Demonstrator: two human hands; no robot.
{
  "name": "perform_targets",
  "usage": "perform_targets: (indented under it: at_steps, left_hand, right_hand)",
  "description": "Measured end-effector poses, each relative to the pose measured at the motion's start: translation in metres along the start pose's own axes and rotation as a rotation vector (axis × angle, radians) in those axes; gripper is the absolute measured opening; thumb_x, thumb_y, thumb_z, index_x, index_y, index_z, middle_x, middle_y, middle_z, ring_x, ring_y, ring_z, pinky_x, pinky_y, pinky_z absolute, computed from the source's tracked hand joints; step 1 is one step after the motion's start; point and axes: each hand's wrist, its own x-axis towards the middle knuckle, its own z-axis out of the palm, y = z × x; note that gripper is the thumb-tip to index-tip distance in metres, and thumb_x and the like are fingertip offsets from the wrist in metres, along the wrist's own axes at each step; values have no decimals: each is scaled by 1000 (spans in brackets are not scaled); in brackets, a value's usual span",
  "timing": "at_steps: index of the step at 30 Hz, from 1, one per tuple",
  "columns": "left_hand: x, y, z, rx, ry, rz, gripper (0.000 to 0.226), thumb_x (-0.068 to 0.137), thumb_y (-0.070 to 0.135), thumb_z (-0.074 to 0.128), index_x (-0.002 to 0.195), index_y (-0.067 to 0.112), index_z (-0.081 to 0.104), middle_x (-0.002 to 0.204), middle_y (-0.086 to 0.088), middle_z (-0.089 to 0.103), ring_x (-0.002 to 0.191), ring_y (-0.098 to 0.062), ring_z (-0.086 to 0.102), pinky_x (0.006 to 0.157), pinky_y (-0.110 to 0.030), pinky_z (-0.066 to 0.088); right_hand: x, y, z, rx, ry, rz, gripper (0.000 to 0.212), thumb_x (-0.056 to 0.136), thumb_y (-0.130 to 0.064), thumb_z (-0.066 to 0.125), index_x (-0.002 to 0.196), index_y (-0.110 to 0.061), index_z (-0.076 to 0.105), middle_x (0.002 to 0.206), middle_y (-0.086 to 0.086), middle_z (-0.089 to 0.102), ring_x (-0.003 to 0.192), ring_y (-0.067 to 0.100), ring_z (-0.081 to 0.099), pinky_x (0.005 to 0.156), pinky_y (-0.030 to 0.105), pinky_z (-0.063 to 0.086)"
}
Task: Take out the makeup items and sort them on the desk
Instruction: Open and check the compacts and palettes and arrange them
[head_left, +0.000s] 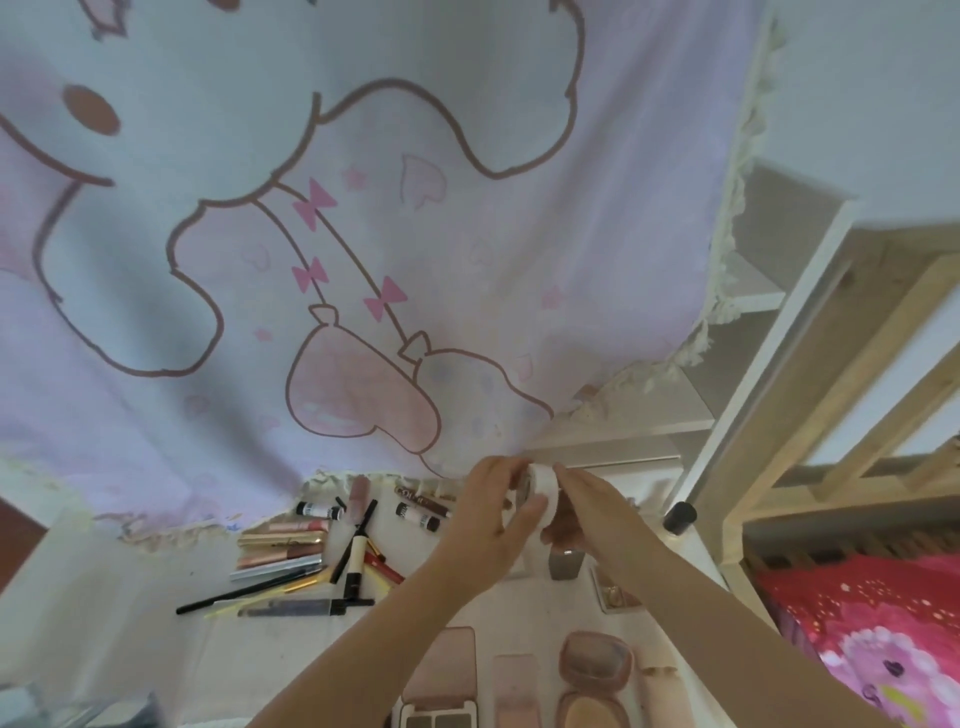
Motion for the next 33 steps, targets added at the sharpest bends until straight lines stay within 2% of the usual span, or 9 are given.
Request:
perform_targets:
  at_steps: [4,9,13,17,19,23,27,30,33]
  left_hand:
    - [1,5,13,269,149,175,49,93,50,18,105,13,47,91,-5,54,83,-8,38,75,-15,32]
    - [4,11,19,409,294,316,37,100,32,11,80,15,37,62,-3,53,64,-8,30,63,-20,31]
    - [3,14,17,375,236,182,20,91,26,28,75,18,37,55,5,54,49,-7,50,50,-13,36]
    - [5,11,12,410,264,219,34,92,22,28,66,9,46,51,-3,45,40,-16,41,51,-23,31]
    - [5,8,11,422,267,202,34,89,23,28,67,6,48,55,1,35,44,-16,34,45,-20,26]
    - [-3,6,10,318,162,28,60,80,41,11,81,-3,52,64,3,35,63,-17,39,59,-29,31]
    - [-5,7,1,355,122,48,17,80,26,24,75,13,34,59,6,22,47,-13,36,39,-24,34]
    - [-6,1,0,380,23,-86,53,70,49,-4,82,14,34,62,7,25,65,-16,36,60,-25,27]
    - [-6,-6,-8,436,76,-63,76,66,51,-10,91,8,47,75,2,36,71,-16,36,64,-24,25]
  right_hand:
    - [-7,-4,4,0,38,75,50,99,-37,25,67,-11,54,45,5,55,46,19,48,50,26,37]
    - [-10,-1,0,-70,62,128,60,99,-38,19,57,-8,49,27,-2,45,30,11,39,38,16,28]
    - [-14,-3,2,-81,52,157,53,97,-31,22,56,-8,47,26,0,44,26,10,38,39,16,27]
    - [-10,-11,9,-97,83,155,51,96,-27,23,53,-9,42,24,-1,41,37,15,35,41,18,24]
    - [-9,-10,13,-112,86,166,51,96,-27,23,51,-9,41,24,0,40,38,14,33,41,17,22]
    - [-5,-5,23,-215,83,197,54,97,-31,21,54,-8,44,47,8,45,41,14,36,40,18,27]
    - [-1,-3,31,-240,44,203,49,98,-30,19,61,-9,42,52,8,42,43,13,33,31,13,23]
    - [2,-2,32,-208,-3,208,50,97,-32,22,58,-10,44,43,5,45,38,13,35,32,13,24]
    - [7,-3,33,-114,-108,224,52,96,-37,23,56,-11,45,32,0,43,28,11,34,29,12,22]
